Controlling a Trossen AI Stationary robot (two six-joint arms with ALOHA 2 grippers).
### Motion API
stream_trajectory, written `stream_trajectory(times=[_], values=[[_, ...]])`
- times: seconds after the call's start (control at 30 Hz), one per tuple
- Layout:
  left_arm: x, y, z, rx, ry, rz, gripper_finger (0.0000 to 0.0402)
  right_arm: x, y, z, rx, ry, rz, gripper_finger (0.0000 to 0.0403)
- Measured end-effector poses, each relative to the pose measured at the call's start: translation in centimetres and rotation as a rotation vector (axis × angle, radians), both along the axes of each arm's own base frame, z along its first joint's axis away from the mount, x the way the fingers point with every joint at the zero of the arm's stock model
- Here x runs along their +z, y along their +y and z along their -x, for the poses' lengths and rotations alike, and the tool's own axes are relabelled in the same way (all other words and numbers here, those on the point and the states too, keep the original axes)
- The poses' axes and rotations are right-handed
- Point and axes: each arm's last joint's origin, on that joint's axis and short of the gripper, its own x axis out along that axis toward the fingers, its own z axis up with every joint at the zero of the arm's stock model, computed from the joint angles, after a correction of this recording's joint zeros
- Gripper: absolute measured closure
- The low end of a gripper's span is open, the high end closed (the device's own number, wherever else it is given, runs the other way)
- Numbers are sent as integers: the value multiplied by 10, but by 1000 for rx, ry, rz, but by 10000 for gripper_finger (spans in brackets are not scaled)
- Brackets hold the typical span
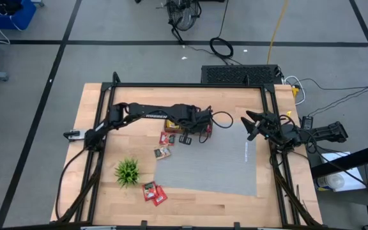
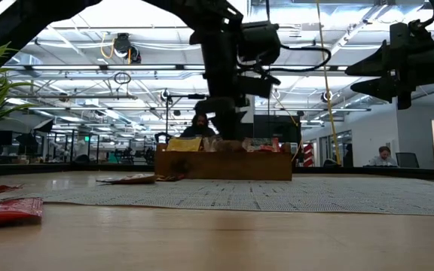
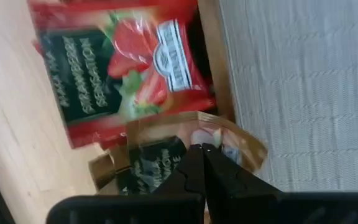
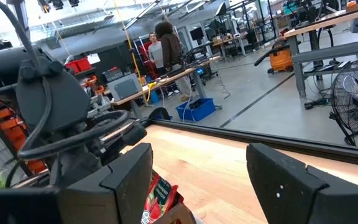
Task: Pick & Place Tea
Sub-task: Put the gold tea bag into the middle section of the wooden organizer
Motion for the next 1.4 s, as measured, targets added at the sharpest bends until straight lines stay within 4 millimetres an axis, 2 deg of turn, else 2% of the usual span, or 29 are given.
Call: stream_trajectory(times=[0.2, 0.5, 0.97, 1.07, 1.4], values=[[-12, 3, 7, 27, 51, -39, 401, 0, 0, 0, 0, 0, 0, 161], [-12, 10, 4, 88, 8, -68, 400, 0, 0, 0, 0, 0, 0, 161], [11, 2, 1, 149, -21, -74, 357, 0, 0, 0, 0, 0, 0, 161], [23, 0, 1, 182, -32, -65, 359, 0, 0, 0, 0, -1, 0, 161], [96, -20, 22, 286, -164, -28, 366, 0, 0, 0, 0, 0, 0, 161]])
